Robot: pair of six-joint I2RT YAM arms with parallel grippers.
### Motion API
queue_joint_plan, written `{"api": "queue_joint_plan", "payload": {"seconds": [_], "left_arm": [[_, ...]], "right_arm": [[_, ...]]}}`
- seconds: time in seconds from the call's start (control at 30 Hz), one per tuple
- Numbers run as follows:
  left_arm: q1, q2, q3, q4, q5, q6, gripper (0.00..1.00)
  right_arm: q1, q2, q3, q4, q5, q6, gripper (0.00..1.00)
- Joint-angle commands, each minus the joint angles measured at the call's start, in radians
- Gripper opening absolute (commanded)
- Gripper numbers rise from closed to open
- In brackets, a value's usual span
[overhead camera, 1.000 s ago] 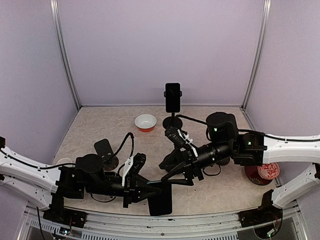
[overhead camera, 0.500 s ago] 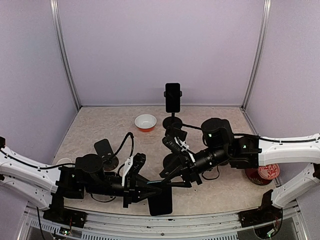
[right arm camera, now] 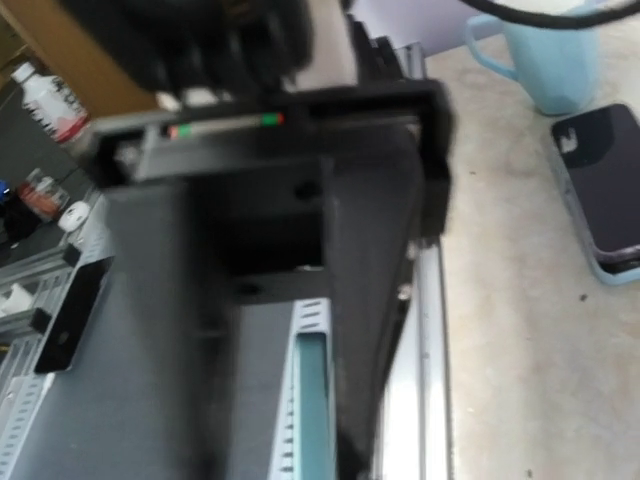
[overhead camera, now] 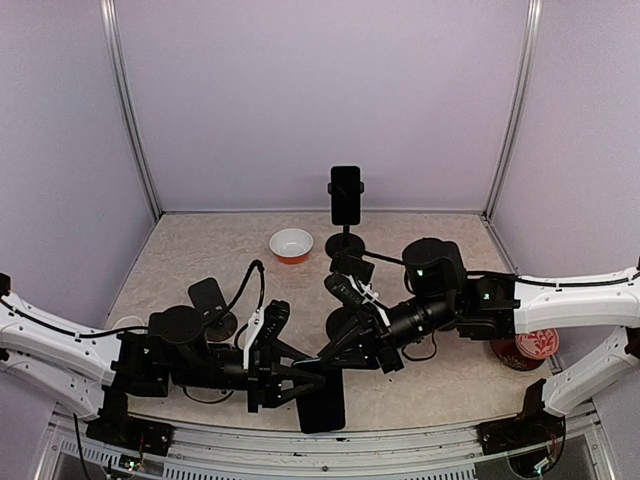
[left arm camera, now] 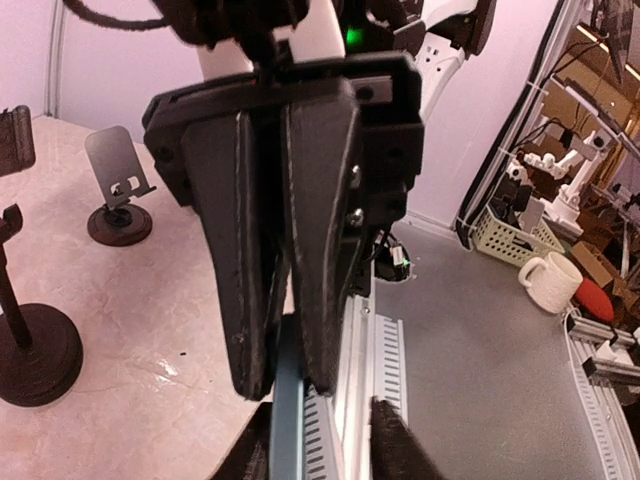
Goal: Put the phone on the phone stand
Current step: Pass from the left arm to the right, then pass from the right arm to the left
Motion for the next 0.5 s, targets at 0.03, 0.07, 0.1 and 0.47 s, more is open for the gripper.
{"api": "queue_joint_plan", "payload": {"seconds": [0.03,0.07,0.1,0.47], "left_arm": [[-0.004,-0.001,0.029,0.065,-0.008,0.008,0.59],[-0.005,0.002,0.027,0.068,-0.008,0.005,0.63],[-0.004,0.005,0.025,0.071,-0.006,0.003,0.65],[-0.007,0.043,0.022,0.108,0.044,-0.01,0.44]], "right_arm": [[-0.022,-0.093,-0.009,0.059,0.089,0.033,0.0],[-0.027,-0.11,-0.009,0.067,0.106,0.037,0.0],[-0.03,-0.125,-0.011,0.073,0.124,0.04,0.0],[-0.045,-0.184,-0.018,0.108,0.184,0.066,0.0]]}}
